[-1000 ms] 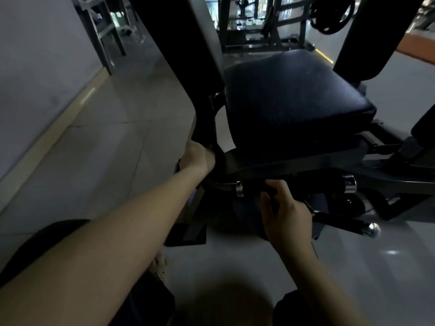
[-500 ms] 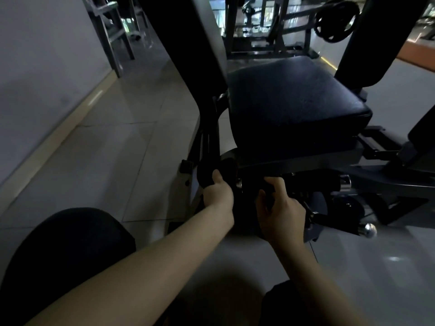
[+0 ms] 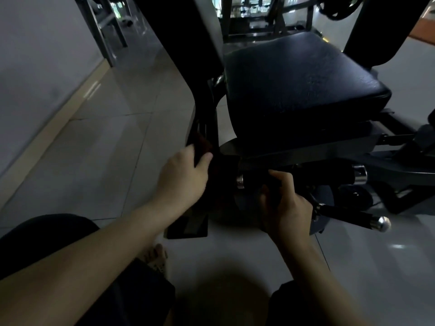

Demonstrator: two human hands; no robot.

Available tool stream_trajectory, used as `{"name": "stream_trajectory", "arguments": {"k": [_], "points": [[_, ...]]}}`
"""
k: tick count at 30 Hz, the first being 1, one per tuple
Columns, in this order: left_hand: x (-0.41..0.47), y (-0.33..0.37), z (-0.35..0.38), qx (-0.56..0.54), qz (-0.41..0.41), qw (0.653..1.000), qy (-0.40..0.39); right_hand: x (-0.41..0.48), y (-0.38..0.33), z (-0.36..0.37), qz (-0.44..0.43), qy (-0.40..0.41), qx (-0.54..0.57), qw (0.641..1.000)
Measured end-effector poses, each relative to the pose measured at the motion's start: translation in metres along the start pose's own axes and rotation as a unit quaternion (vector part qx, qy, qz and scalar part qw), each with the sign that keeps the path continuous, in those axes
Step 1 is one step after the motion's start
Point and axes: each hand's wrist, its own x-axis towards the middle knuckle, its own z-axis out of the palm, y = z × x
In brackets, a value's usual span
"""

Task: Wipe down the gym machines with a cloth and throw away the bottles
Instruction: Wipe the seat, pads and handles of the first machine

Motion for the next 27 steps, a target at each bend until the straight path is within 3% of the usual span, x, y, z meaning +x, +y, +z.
{"name": "stream_trajectory", "arguments": {"k": [2, 4, 6, 9, 12, 15, 18, 20, 22, 24, 25, 27], "points": [[0.003, 0.003, -0.010, 0.151, 0.161, 0.974, 0.046, -0.001, -0.001, 0.000, 0.008, 0.001, 0.016, 1.000], [0.009, 0.002, -0.013, 0.141, 0.209, 0.966, 0.053, -0.002, -0.003, 0.000, 0.001, 0.005, 0.019, 1.000], [0.008, 0.005, -0.006, 0.087, 0.214, 0.973, -0.001, -0.002, -0.003, 0.000, -0.012, 0.009, 0.010, 1.000], [0.001, 0.004, 0.011, 0.138, 0.180, 0.970, -0.089, 0.000, 0.003, 0.000, -0.040, 0.025, -0.023, 0.999], [0.001, -0.002, 0.008, 0.244, 0.158, 0.955, -0.055, 0.000, 0.008, 0.004, -0.051, 0.026, -0.023, 0.998], [0.006, -0.005, 0.000, 0.264, 0.141, 0.953, -0.050, -0.002, 0.008, 0.007, -0.050, 0.036, -0.012, 0.998], [0.007, -0.005, 0.001, 0.164, 0.136, 0.970, -0.116, -0.003, 0.008, 0.008, -0.056, 0.034, -0.001, 0.998], [0.005, -0.003, 0.006, 0.117, 0.167, 0.963, -0.174, -0.004, 0.008, 0.008, -0.055, 0.030, 0.007, 0.998], [0.004, -0.002, 0.013, 0.028, 0.150, 0.974, -0.170, -0.003, 0.009, 0.010, -0.053, 0.035, 0.008, 0.998], [0.009, 0.001, 0.017, -0.171, 0.002, 0.979, -0.113, -0.003, 0.011, 0.012, -0.055, 0.037, 0.003, 0.998], [0.011, 0.004, 0.017, -0.277, -0.089, 0.953, -0.079, -0.003, 0.012, 0.012, -0.057, 0.032, 0.005, 0.998], [0.016, 0.007, 0.011, -0.414, -0.184, 0.891, -0.007, -0.002, 0.012, 0.013, -0.059, 0.028, 0.009, 0.998]]}}
